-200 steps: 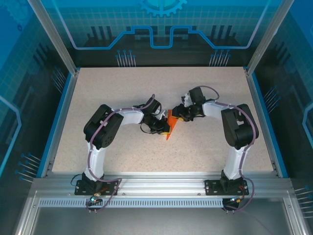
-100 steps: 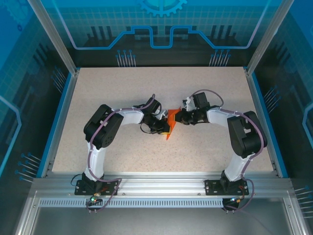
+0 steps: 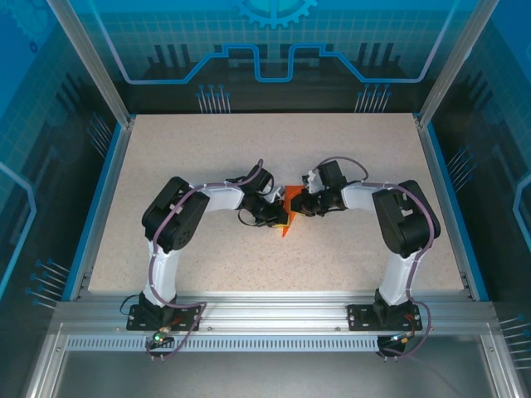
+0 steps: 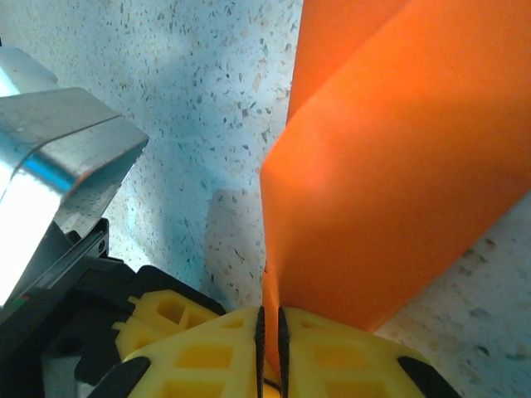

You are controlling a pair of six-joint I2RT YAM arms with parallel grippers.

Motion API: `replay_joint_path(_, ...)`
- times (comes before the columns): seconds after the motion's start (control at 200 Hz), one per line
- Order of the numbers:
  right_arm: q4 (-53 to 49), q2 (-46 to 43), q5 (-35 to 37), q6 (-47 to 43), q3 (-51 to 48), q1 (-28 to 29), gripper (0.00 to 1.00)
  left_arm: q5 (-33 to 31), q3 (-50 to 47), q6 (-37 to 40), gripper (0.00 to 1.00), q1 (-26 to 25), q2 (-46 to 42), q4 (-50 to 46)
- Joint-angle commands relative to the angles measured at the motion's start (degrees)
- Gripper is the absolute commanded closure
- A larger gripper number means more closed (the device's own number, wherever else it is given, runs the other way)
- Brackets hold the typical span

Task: Fold a paper plane with a square sheet of paper (fold left side to right side)
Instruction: Fold the wing for the fifth time at the center of the table.

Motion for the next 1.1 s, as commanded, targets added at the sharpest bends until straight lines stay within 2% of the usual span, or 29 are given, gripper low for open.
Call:
replay_joint_path(0.0,0.39,1.69,-0.19,0.22,1.63,0.9,0.85,-2.13,0.08,1.17,1.0,0.27,1.68,-3.41)
replay_joint_path(0.53,-5.52,4.9,6.08,-4.11,5.31,-0.17,0.85,-2.2,-0.15,1.42,1.0,0.24,1.67,-3.85)
replay_joint_path(1.09,-6.87,8.13,3.93,-6.23,10.5,-5.45,0.85,-2.54,-0.5,1.9,1.0,0.25,2.02,-4.51)
